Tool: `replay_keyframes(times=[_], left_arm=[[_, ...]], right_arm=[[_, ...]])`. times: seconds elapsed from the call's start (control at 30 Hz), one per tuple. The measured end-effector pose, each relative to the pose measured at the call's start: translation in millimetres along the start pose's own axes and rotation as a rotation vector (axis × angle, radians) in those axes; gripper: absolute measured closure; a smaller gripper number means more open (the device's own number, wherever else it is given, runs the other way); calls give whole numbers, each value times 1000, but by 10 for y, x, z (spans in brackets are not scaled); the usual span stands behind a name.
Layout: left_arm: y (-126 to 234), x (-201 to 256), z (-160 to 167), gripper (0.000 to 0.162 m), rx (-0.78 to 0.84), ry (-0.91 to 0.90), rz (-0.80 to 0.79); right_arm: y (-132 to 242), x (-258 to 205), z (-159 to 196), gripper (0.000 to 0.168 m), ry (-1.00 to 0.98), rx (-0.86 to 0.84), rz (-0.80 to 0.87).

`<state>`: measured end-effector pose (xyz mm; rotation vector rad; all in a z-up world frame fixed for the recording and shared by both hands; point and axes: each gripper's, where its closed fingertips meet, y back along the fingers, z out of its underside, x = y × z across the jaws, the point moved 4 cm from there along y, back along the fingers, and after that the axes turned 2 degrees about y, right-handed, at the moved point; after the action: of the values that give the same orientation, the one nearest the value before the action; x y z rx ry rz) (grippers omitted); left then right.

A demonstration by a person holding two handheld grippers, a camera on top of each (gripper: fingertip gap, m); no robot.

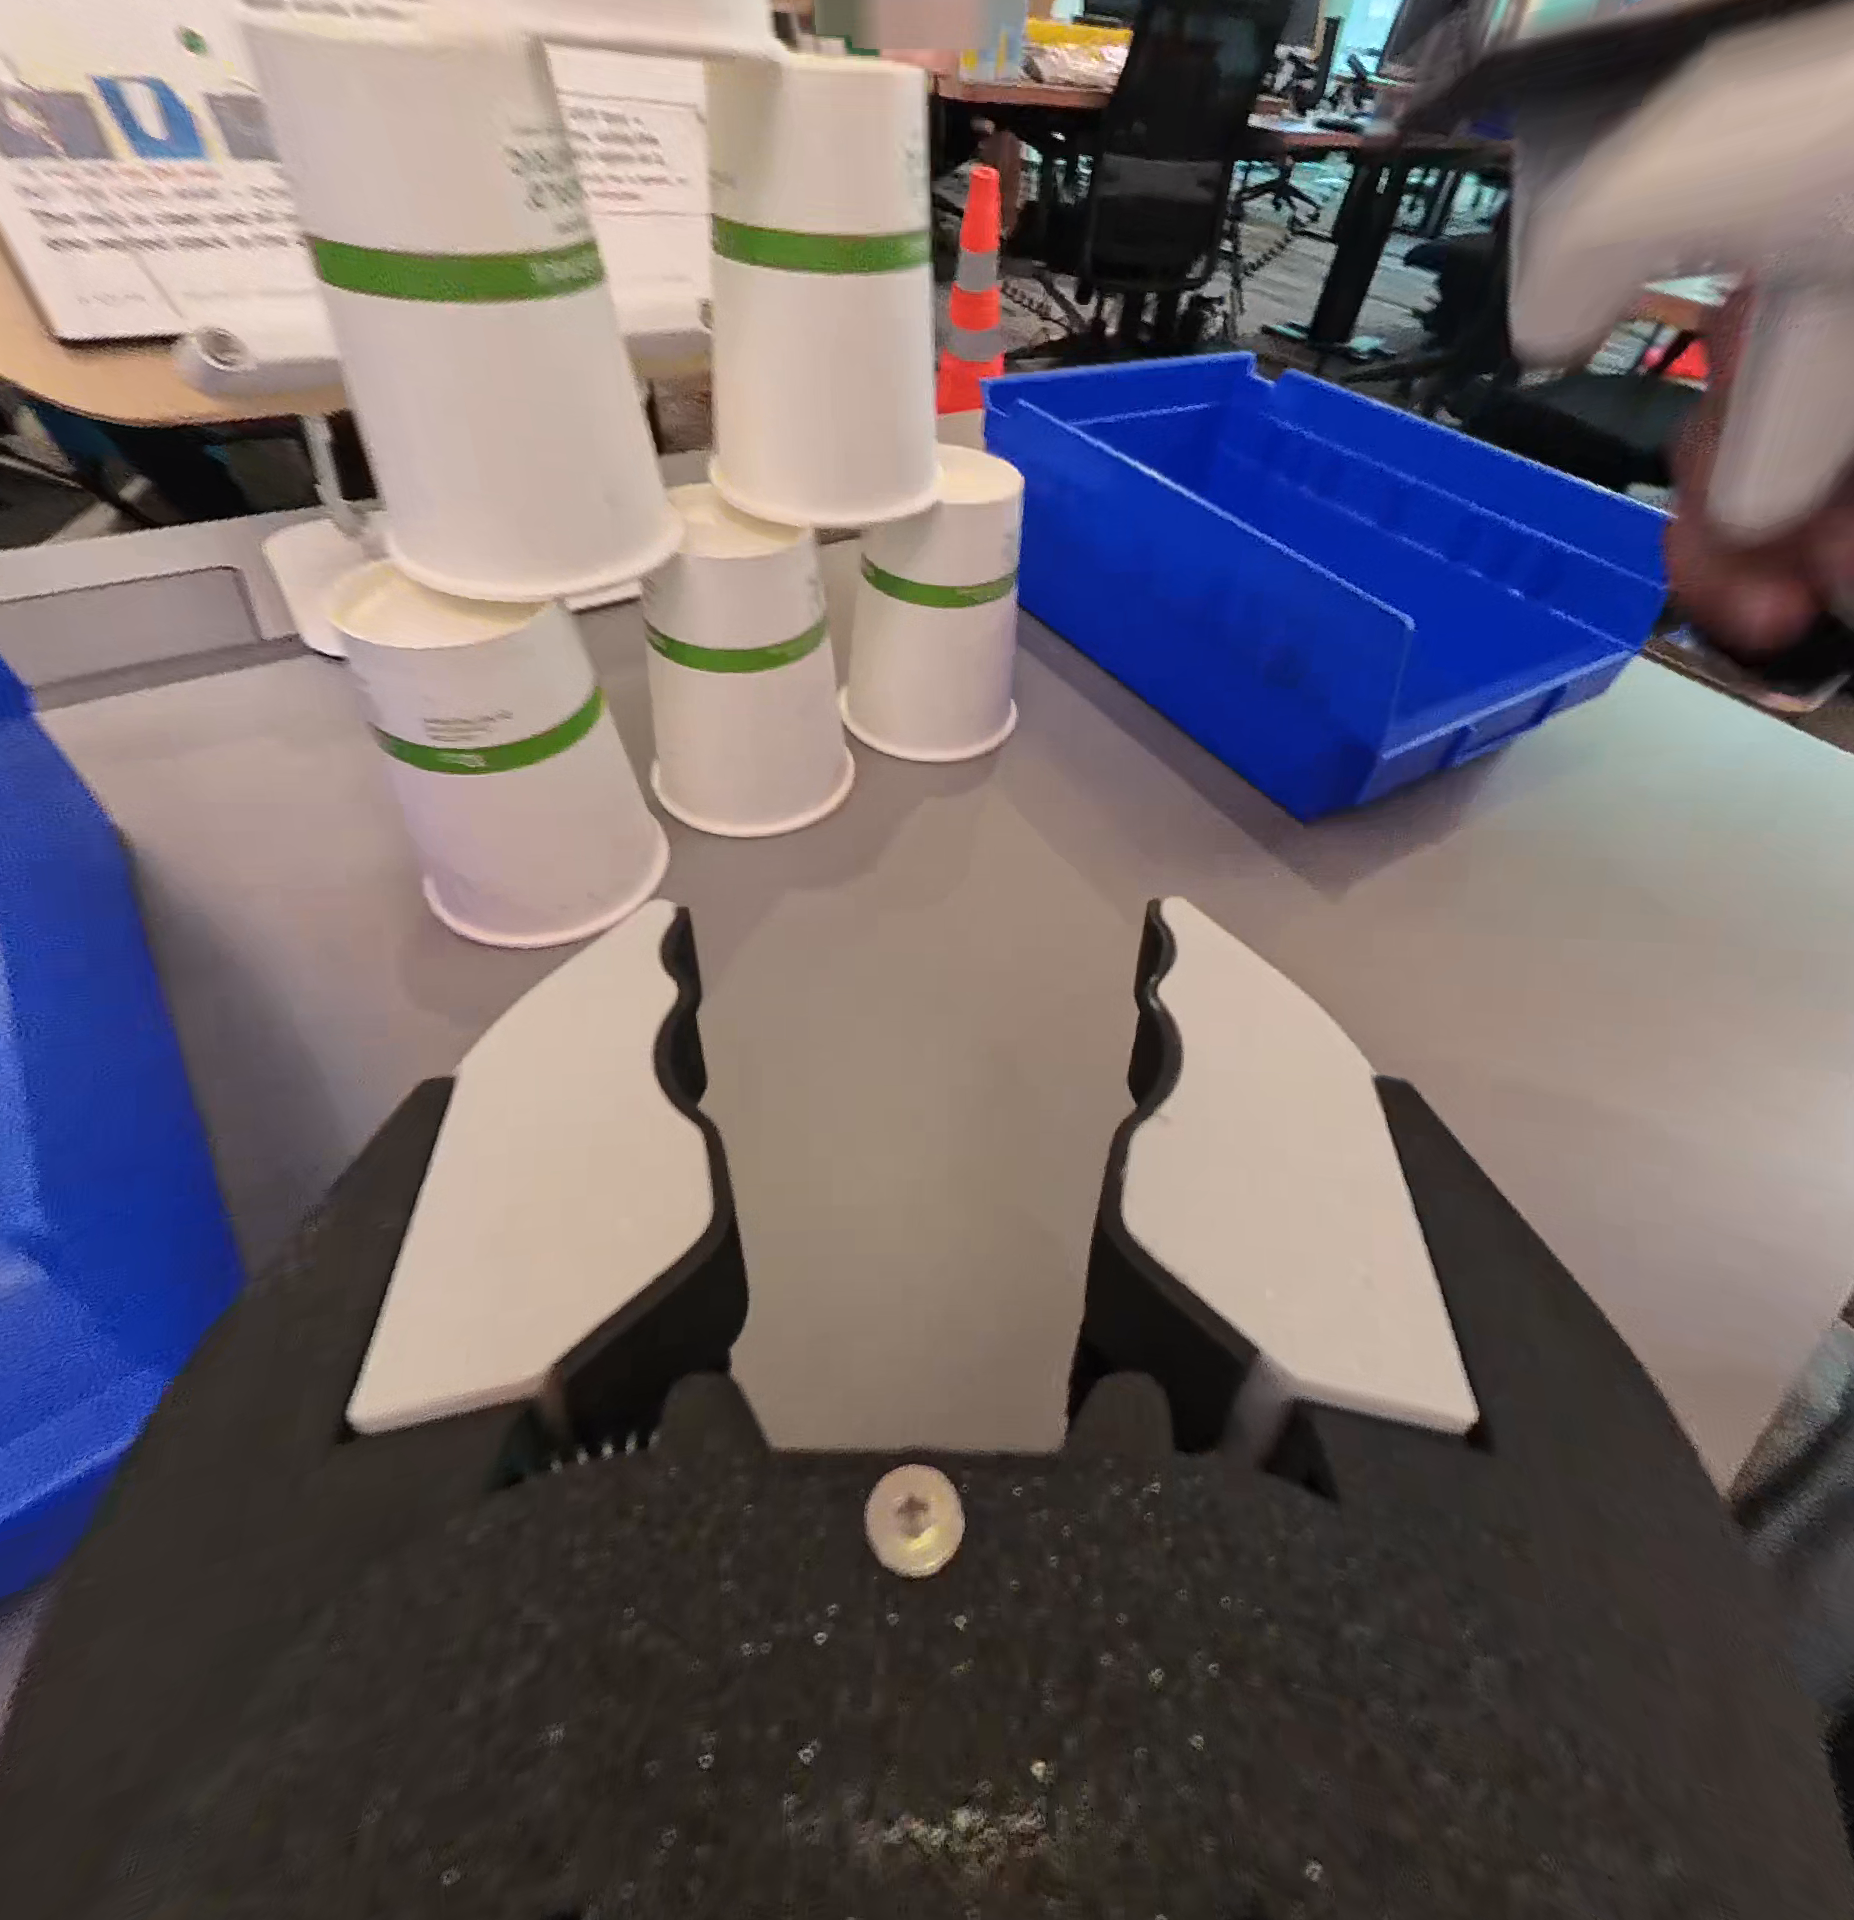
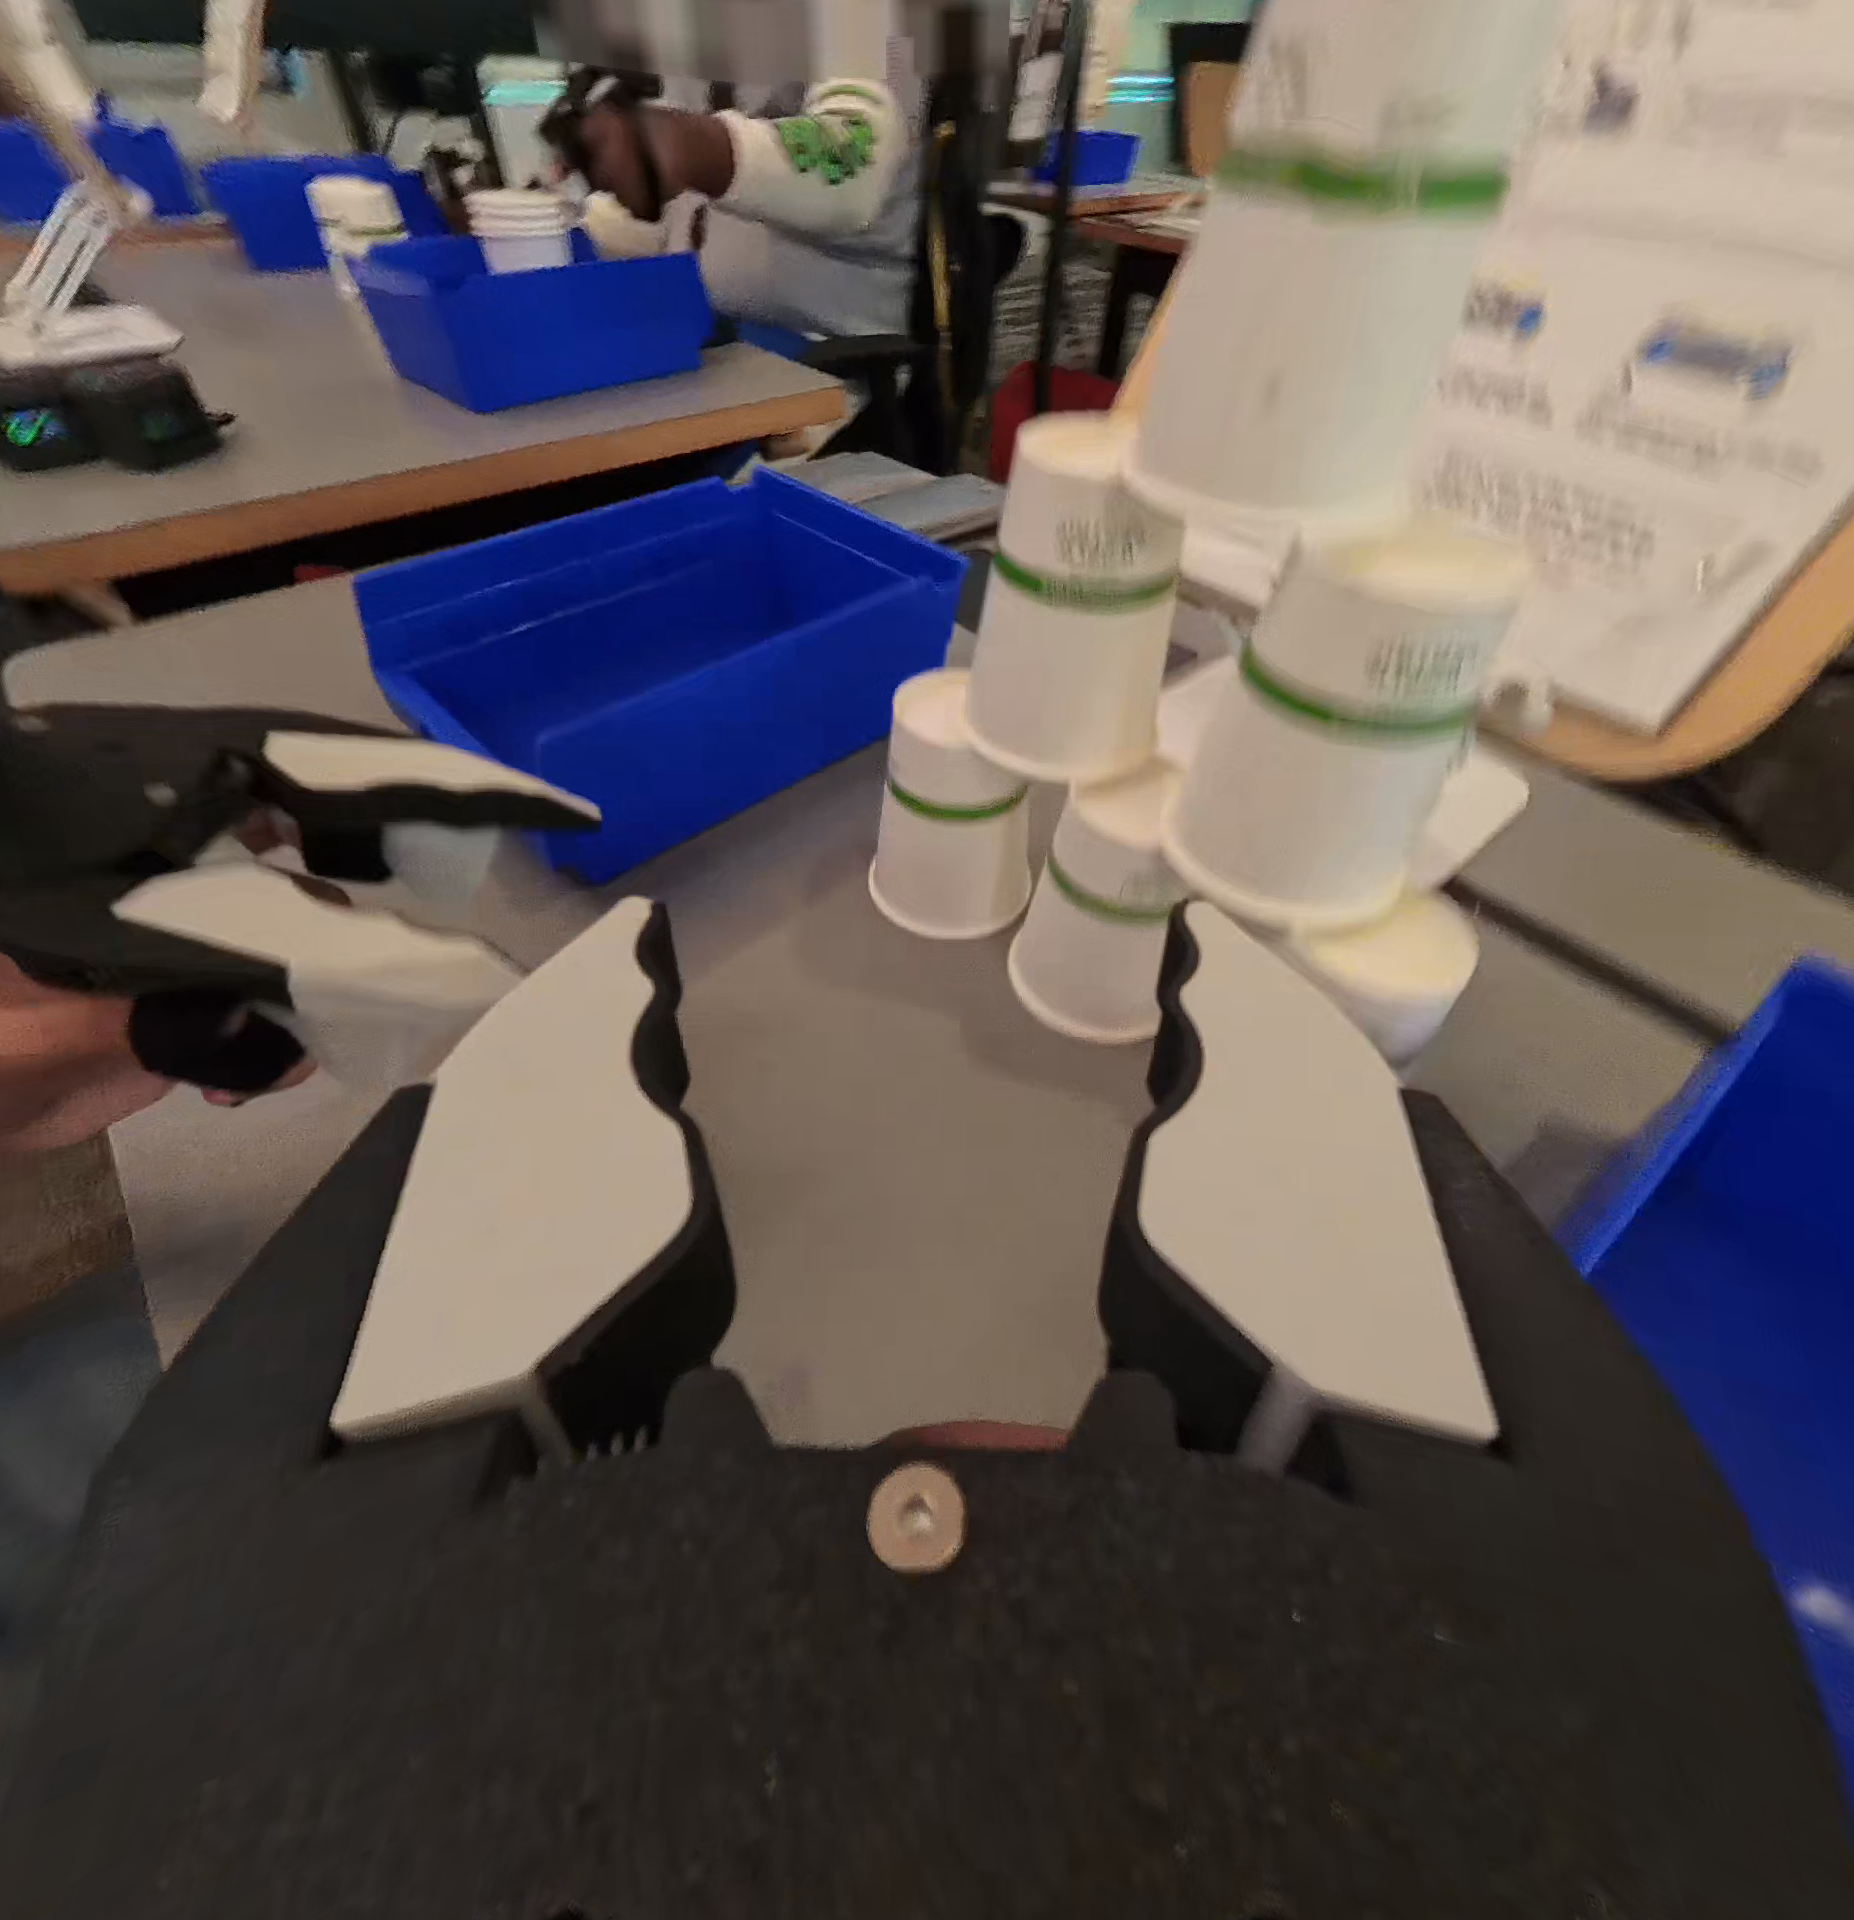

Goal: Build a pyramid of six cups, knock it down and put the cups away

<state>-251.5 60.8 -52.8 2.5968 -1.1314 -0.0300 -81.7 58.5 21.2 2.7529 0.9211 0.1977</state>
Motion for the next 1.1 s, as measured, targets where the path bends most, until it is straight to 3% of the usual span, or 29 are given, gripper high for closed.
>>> replay_keyframes(times=[0.17,0.37,0.47,0.87,1.1], left_arm=[[161,-126,100,84,-10,95,-53],[391,-165,435,86,-31,132,-113],[432,-219,451,88,-9,182,-96],[271,-152,610,88,-89,44,-93],[252,-188,659,88,-116,70,-92]], right_arm=[[199,-209,834,81,-148,11,158],[509,-289,1206,84,-177,77,276],[532,-289,1259,86,-162,86,286],[469,-277,1268,93,-43,69,292],[439,-307,1282,95,-25,56,271]])
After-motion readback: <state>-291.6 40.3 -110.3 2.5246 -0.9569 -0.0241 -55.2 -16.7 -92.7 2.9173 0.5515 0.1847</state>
